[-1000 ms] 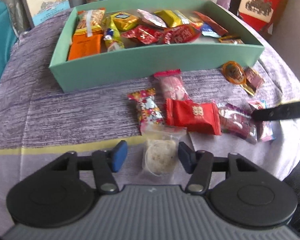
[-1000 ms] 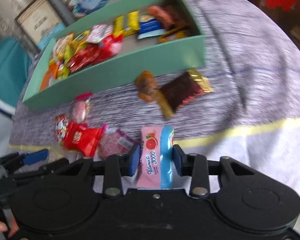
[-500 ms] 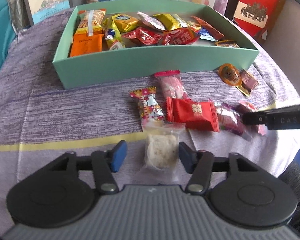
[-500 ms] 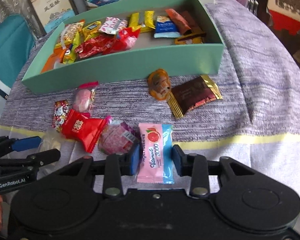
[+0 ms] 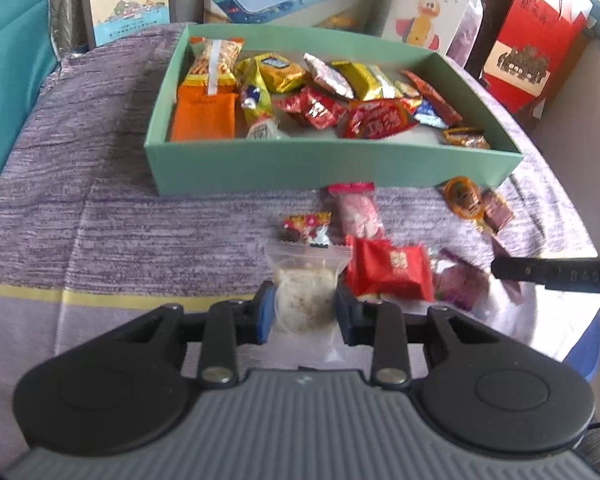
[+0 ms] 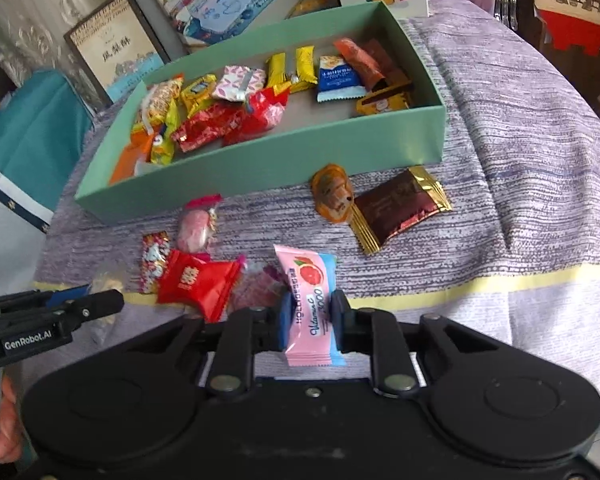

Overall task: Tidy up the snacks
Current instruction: 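Carry the pink-blue candy and clear pastry bag into the tray, open both grippers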

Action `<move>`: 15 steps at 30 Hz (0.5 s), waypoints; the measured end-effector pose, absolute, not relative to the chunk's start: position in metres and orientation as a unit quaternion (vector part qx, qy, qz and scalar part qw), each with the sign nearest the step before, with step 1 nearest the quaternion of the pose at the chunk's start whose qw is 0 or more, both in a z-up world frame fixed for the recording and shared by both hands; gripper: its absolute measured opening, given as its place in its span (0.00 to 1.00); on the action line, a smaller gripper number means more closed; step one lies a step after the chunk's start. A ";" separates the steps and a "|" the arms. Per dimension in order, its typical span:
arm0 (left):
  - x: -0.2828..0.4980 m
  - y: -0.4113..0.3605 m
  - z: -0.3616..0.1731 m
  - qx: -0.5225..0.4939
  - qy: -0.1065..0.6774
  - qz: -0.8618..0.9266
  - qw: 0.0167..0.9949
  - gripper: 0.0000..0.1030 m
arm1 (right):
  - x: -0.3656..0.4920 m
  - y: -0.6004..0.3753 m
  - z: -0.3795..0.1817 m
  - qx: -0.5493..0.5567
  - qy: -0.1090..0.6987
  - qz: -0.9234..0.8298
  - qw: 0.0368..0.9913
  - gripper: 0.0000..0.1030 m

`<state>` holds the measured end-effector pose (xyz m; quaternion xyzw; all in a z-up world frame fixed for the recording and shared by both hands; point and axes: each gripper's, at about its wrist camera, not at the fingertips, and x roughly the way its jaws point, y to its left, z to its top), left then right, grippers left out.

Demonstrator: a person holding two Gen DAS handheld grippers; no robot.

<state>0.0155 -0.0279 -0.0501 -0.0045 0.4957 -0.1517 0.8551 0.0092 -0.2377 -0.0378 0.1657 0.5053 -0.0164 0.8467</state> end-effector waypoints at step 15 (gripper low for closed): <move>0.092 -0.060 0.008 -0.009 0.435 -0.160 0.886 0.30 | 0.069 -0.277 0.027 0.192 0.416 -0.014 0.889 0.19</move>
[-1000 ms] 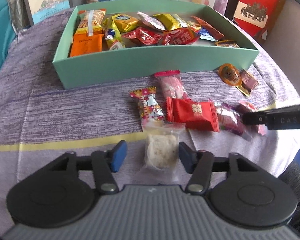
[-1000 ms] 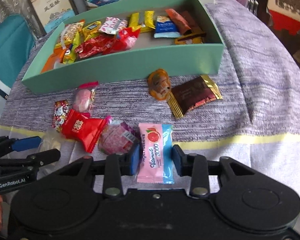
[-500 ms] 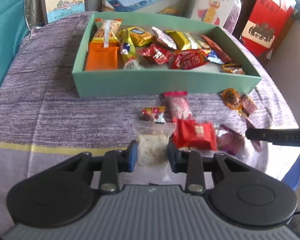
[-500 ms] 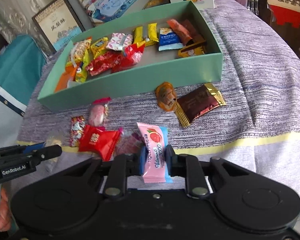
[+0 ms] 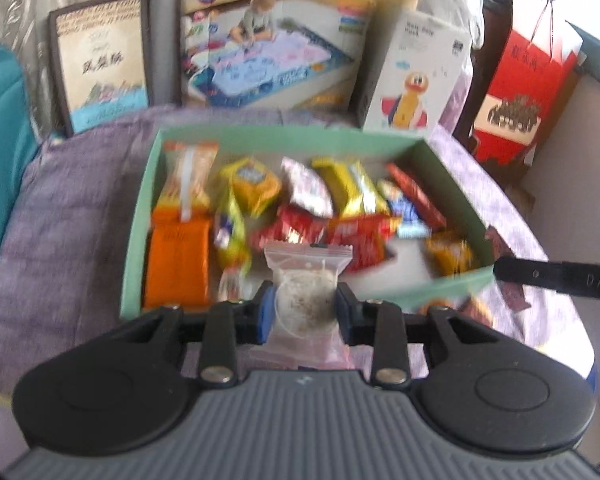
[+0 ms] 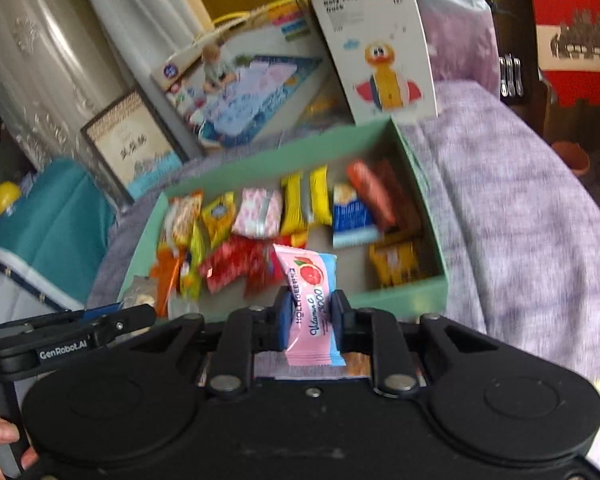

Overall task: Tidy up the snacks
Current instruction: 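Carry the pink-blue candy and clear pastry bag into the tray, open both grippers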

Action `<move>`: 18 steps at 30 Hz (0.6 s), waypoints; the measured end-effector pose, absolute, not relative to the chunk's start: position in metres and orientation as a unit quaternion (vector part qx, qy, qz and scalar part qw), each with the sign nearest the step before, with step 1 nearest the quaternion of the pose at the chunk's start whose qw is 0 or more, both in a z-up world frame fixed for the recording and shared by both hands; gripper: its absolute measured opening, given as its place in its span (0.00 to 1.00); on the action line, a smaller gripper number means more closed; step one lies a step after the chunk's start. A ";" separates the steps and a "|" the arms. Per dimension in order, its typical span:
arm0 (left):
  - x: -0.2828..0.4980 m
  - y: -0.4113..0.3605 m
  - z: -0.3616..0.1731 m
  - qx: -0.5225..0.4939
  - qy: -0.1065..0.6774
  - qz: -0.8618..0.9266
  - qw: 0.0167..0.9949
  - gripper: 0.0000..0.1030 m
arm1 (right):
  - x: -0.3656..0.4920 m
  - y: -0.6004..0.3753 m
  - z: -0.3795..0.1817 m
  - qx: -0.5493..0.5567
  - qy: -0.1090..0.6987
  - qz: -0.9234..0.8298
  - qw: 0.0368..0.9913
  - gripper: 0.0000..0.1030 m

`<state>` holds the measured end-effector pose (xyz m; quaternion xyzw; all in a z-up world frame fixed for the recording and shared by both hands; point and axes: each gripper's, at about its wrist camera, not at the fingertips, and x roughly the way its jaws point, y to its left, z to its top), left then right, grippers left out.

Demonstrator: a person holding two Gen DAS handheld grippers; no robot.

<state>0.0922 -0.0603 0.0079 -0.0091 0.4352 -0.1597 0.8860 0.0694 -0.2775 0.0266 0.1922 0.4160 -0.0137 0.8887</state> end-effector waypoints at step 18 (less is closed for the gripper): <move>0.160 -0.088 -0.025 -0.008 0.473 -0.140 0.870 0.38 | 0.132 -0.294 -0.006 0.195 0.448 -0.032 0.872 0.33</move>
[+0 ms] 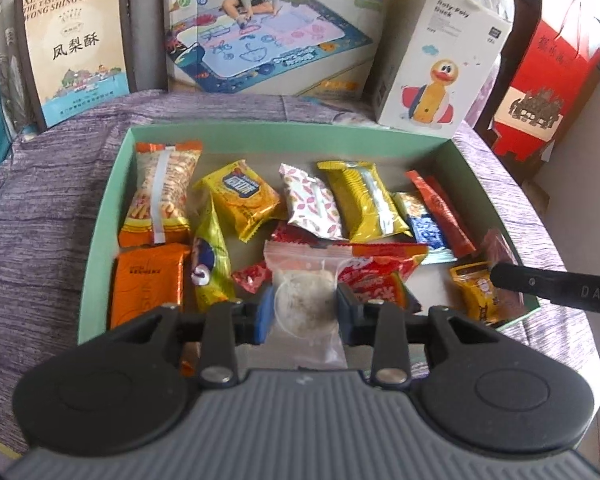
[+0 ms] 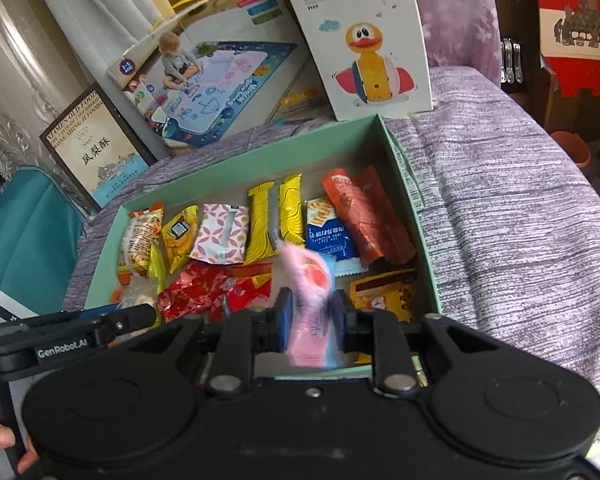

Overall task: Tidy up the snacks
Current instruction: 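Carry the pink-blue candy and clear pastry bag into the tray, open both grippers, then grasp the clear pink candy bag with the right gripper while the left grasps the red square candy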

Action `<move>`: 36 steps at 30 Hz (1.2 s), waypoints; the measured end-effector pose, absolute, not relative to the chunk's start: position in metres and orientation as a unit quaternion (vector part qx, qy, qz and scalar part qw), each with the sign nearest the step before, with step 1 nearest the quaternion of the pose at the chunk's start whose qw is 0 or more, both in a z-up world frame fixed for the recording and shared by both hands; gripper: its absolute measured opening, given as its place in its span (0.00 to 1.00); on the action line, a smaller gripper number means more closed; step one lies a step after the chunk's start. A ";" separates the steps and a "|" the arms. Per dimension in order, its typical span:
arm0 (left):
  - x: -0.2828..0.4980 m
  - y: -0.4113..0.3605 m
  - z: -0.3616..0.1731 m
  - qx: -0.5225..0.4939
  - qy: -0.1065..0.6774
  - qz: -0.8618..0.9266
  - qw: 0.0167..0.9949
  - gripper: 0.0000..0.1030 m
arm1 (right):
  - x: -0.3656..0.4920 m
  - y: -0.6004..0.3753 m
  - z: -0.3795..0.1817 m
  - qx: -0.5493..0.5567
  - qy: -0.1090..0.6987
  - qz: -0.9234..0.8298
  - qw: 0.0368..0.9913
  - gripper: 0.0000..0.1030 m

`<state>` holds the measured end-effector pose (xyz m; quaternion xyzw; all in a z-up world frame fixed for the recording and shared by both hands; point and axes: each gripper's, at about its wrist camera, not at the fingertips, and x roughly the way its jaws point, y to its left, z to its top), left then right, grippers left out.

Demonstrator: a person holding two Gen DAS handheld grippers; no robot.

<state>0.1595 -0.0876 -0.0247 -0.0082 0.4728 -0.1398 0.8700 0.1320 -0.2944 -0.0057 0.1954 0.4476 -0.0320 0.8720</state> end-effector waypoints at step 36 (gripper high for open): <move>0.063 -0.071 -0.058 0.027 0.525 -0.101 0.845 1.00 | 0.051 -0.276 -0.020 0.234 0.455 -0.023 0.859 1.00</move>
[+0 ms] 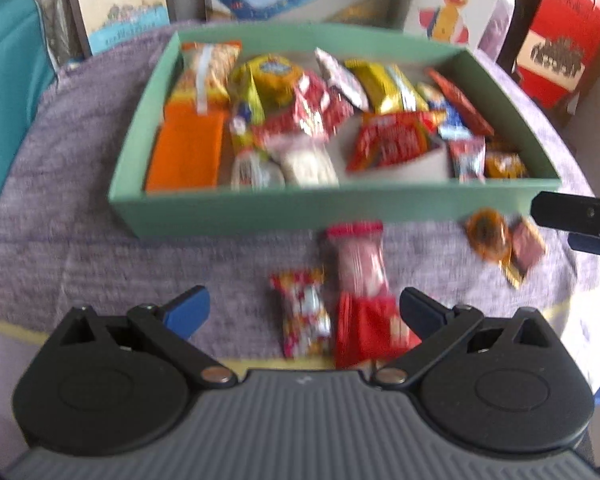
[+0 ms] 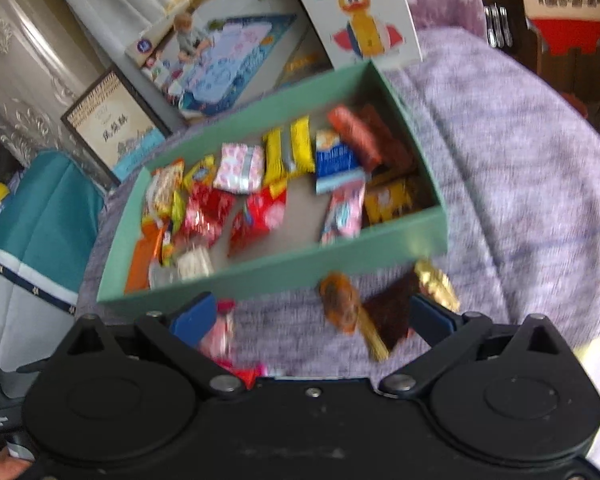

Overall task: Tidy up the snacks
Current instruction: 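Grasp the clear pink candy bag with the right gripper while the left grasps the red square candy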

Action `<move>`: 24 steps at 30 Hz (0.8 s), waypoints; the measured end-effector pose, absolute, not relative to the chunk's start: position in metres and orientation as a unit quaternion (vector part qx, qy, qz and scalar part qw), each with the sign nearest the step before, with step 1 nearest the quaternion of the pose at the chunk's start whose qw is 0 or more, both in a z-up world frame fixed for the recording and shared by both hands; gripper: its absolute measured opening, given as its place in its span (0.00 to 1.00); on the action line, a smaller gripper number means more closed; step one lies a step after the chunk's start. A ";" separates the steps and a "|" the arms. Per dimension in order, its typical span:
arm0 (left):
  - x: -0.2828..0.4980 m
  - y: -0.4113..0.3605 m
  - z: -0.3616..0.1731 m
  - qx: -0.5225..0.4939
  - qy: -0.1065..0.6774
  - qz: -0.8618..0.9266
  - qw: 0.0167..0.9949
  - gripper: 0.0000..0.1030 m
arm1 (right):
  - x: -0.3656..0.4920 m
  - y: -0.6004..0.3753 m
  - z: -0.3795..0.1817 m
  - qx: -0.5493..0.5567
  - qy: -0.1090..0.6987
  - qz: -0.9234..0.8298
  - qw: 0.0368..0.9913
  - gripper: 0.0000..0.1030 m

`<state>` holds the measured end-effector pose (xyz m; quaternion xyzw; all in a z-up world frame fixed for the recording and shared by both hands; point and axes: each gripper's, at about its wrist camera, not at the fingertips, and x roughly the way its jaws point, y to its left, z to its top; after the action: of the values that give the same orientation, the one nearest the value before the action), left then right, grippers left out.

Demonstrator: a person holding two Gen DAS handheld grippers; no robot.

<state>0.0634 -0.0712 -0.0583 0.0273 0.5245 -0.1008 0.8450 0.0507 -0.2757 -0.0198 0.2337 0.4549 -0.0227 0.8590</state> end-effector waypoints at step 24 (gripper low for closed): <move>0.060 -0.113 -0.087 0.078 0.543 -0.068 0.833 1.00 | 0.028 -0.270 -0.049 0.229 0.477 0.004 0.849 0.58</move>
<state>0.0597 -0.1134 -0.0872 0.0780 0.5432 -0.0684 0.8332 0.0278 -0.2700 -0.0491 0.2295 0.4766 0.0037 0.8487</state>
